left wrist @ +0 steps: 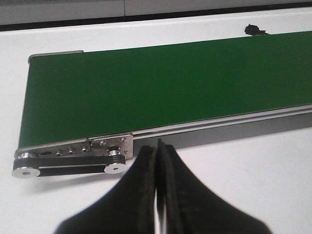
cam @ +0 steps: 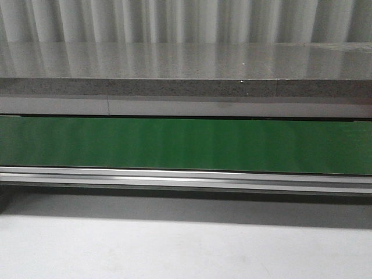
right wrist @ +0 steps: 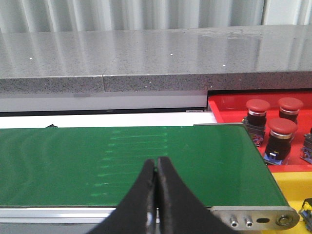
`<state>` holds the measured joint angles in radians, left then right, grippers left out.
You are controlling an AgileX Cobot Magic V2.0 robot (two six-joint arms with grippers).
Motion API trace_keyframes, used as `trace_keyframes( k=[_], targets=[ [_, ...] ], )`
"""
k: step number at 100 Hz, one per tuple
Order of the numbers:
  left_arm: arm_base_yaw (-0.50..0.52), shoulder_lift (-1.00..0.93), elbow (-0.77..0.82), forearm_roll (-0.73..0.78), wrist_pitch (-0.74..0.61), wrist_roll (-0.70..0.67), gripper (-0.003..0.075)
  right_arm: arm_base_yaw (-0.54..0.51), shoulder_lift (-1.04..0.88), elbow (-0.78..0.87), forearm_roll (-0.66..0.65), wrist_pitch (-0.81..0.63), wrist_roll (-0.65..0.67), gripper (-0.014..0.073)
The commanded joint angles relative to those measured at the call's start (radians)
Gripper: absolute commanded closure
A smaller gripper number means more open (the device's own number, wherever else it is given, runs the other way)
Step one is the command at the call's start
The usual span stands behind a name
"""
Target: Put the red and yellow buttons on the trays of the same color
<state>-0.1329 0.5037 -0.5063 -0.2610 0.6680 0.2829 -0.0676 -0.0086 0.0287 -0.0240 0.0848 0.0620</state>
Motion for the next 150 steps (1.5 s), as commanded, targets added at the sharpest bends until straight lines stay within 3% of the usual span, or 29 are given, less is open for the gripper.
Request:
trace_keyframes(
  k=[1,49,74,106,124,129,150],
  targets=[
    [-0.009,0.008,-0.026,-0.022,-0.065,0.002,0.0741,-0.009,-0.018,-0.020,0.002,-0.070,-0.009,0.0659],
    [-0.009,-0.011,-0.010,0.013,-0.070,0.002,0.0741,-0.009,-0.018,-0.020,0.002,-0.070,-0.009,0.0659],
    [-0.009,-0.118,0.138,0.231,-0.429,-0.249,0.0741,-0.009,-0.018,-0.020,0.002,-0.070,-0.009,0.0659],
    [0.018,-0.347,0.405,0.251,-0.644,-0.260,0.0741,-0.009,-0.018,-0.020,0.002,-0.070,-0.009,0.0659],
    [0.021,-0.510,0.557,0.236,-0.677,-0.260,0.0741,-0.009,-0.018,-0.020,0.002,-0.070,-0.009,0.0659],
    [0.021,-0.552,0.552,0.241,-0.582,-0.260,0.0741,-0.009,-0.018,-0.020,0.002,-0.070,-0.009,0.0659],
    [0.027,-0.543,0.554,0.241,-0.590,-0.260,0.0741,-0.009,-0.016,-0.020,0.002,-0.073,-0.009,0.0659]
  ],
)
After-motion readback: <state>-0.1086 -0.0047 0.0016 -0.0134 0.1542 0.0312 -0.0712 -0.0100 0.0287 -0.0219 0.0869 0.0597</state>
